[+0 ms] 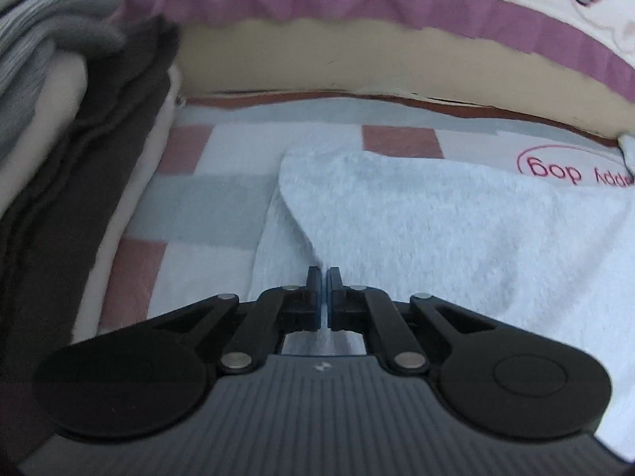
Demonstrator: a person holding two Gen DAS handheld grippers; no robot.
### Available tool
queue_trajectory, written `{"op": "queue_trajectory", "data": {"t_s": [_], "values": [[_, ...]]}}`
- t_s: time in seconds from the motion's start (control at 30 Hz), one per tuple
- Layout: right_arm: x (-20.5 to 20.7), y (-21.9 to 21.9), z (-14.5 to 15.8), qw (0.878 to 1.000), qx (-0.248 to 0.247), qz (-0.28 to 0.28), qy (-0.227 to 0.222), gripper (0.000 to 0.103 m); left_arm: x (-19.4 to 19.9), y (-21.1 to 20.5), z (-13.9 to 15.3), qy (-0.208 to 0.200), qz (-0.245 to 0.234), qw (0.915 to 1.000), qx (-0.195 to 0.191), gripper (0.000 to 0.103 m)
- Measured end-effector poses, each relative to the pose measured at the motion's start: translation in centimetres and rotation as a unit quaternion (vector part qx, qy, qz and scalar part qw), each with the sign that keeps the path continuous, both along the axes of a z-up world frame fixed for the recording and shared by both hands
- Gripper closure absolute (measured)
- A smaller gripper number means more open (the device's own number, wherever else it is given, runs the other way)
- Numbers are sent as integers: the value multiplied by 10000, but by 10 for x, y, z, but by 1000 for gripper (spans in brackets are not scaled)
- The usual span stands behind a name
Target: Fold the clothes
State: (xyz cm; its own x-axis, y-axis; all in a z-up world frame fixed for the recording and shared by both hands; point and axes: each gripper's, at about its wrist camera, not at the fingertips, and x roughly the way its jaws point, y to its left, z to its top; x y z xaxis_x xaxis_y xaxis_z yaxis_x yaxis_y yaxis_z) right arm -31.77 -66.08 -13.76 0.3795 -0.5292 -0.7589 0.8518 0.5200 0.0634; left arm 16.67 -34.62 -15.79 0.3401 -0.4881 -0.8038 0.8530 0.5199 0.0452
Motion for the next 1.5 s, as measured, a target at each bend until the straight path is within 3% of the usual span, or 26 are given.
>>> {"op": "queue_trajectory", "data": {"t_s": [0.17,0.23,0.47,0.63,0.73,0.83,0.9,0.93,1.0,1.03,1.07,1.1,1.2,1.3,1.5], "values": [[-2,2,1,9997,-17,210,144,45,10,-10,28,-687,195,9969,-345,101],[-3,1,2,9997,35,200,156,44,16,-13,32,-659,316,9964,-420,101],[-3,2,1,9997,79,154,195,38,29,-6,11,-290,671,9959,-541,96],[4,-30,9,9989,370,-177,-212,38,39,-3,-3,38,921,9936,-654,91],[8,-49,13,9968,543,-375,-455,37,52,-11,-3,627,963,9899,-834,79],[13,-68,18,9933,716,-573,-698,34,52,-22,-4,745,831,9900,-868,70],[16,-81,21,9903,831,-704,-860,31,47,-27,-6,507,724,9926,-829,72],[17,-87,22,9886,888,-770,-941,30,43,-29,-7,332,667,9941,-792,89],[24,-97,13,9870,889,-971,-925,30,37,-32,-7,11,573,9955,-758,100],[29,-97,6,9880,762,-1013,-885,34,37,-31,-4,-74,575,9947,-848,100],[33,-96,3,9900,584,-980,-834,78,36,-31,0,-160,578,9938,-939,100],[38,-93,9,9937,284,-768,-759,102,35,-30,3,-245,581,9927,-1029,100],[50,-82,27,9965,-582,-189,-575,102,33,-28,14,-502,588,9885,-1299,100],[47,-75,58,9901,-1113,-204,-825,103,33,-27,21,-664,615,9849,-1479,100],[55,-67,89,9841,-1682,-108,-554,103,51,-18,19,-706,1155,9786,-1549,99]]}}
